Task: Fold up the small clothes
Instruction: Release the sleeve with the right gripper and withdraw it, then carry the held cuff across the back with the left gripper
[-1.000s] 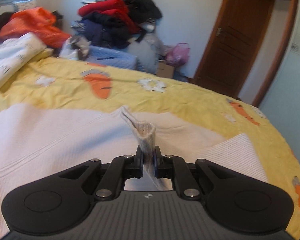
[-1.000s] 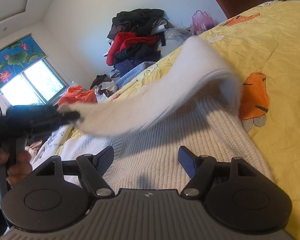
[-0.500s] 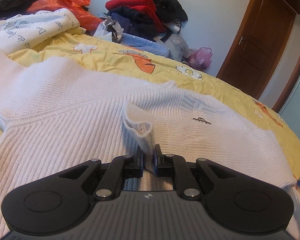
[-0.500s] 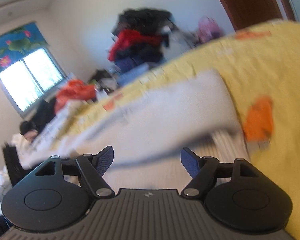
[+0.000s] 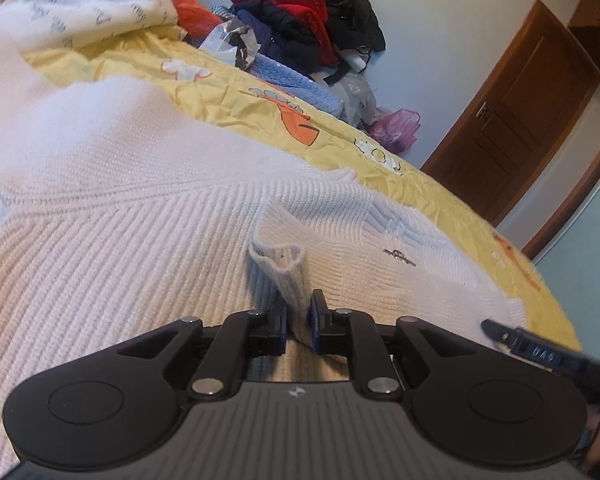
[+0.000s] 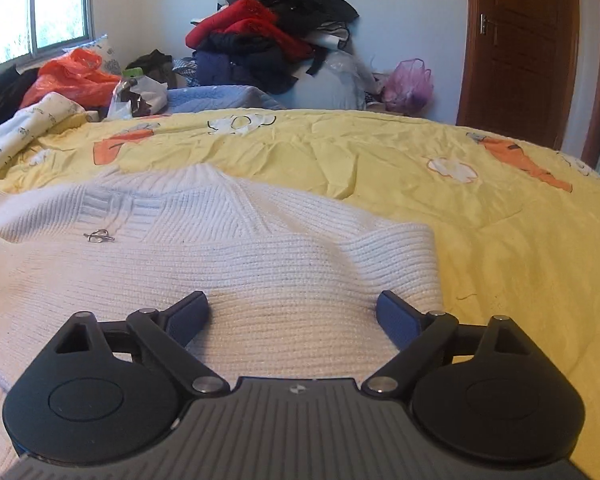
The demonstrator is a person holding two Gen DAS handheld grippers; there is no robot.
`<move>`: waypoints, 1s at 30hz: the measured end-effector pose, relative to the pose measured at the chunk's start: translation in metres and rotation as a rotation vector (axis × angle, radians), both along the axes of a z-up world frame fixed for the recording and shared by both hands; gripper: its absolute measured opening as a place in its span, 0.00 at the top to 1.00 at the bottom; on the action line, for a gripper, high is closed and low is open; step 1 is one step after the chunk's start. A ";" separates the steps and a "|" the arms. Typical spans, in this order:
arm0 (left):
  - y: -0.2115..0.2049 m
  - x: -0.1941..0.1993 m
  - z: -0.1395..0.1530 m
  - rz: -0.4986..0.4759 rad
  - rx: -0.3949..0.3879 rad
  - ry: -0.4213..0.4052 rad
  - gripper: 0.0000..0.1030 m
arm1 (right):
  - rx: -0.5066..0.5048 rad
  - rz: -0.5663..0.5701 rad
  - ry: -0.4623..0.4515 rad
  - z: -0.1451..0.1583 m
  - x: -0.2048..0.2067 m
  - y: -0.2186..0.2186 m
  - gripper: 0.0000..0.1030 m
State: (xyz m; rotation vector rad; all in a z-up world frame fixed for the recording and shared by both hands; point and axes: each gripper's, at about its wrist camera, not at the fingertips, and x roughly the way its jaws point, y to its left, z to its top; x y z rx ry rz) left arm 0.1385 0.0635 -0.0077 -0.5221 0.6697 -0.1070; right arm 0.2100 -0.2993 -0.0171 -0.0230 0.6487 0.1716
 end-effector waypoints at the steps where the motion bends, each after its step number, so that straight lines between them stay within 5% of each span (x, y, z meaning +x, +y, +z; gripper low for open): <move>1: 0.005 0.001 -0.002 0.000 -0.038 0.005 0.87 | 0.008 -0.001 0.005 -0.001 0.001 -0.001 0.10; 5: 0.035 -0.002 0.000 -0.011 -0.223 0.083 0.86 | 0.003 0.002 0.008 0.001 0.002 -0.002 0.09; 9: 0.076 -0.042 0.033 0.105 -0.122 -0.012 0.79 | 0.005 0.001 0.002 0.004 0.001 -0.003 0.08; 13: 0.156 -0.073 0.066 0.332 -0.051 -0.145 0.23 | 0.004 0.002 0.000 0.004 0.001 -0.002 0.08; 17: 0.248 -0.079 0.085 0.576 -0.031 -0.207 0.21 | 0.003 0.002 -0.002 0.004 0.000 -0.003 0.07; 21: 0.327 -0.073 0.075 0.748 -0.171 -0.170 0.22 | 0.004 0.002 -0.003 0.004 0.000 -0.003 0.07; 30: 0.362 -0.044 0.053 0.737 -0.102 -0.145 0.30 | 0.005 0.001 -0.002 0.004 0.001 -0.003 0.07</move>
